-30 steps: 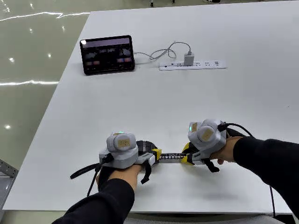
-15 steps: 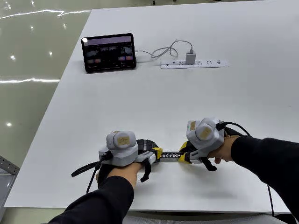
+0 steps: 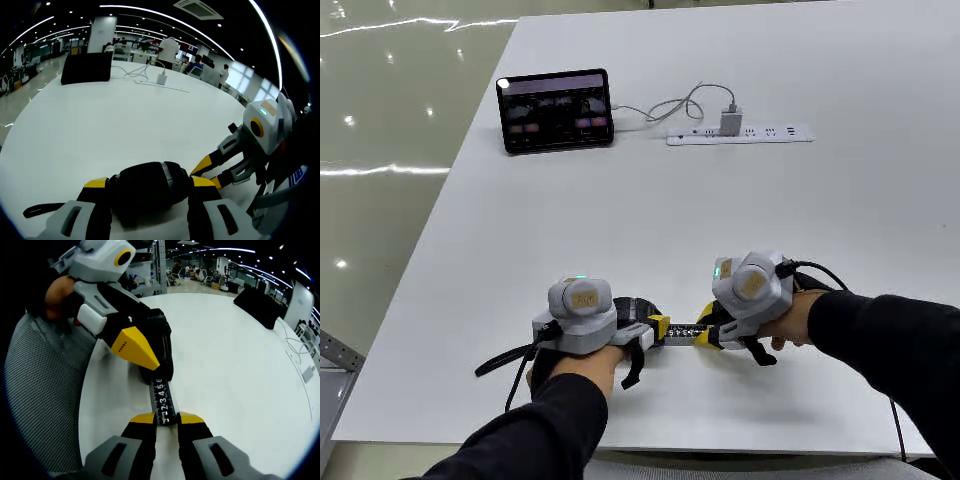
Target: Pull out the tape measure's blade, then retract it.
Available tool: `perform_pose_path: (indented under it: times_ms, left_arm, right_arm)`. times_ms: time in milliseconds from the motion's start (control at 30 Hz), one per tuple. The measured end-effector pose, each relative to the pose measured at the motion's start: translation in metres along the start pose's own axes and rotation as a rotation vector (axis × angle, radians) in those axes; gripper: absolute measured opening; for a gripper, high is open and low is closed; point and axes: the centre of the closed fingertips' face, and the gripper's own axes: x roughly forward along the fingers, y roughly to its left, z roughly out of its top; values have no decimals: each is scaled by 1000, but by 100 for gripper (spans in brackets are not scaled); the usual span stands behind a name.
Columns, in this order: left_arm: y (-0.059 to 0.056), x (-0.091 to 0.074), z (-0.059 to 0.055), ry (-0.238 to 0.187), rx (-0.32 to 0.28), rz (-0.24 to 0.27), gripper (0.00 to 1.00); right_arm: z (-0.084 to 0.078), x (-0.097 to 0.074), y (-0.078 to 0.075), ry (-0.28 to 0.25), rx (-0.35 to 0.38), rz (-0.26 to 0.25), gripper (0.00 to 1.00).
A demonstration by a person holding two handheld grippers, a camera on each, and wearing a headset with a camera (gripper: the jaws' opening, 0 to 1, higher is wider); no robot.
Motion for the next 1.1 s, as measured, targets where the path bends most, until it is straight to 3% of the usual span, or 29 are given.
perform_pose_path:
  times_ms: [1100]
  left_arm:
    - [0, -1, 1, 4, 0, -12, 57]
  right_arm:
    - [22, 17, 6, -43, -14, 15, 12]
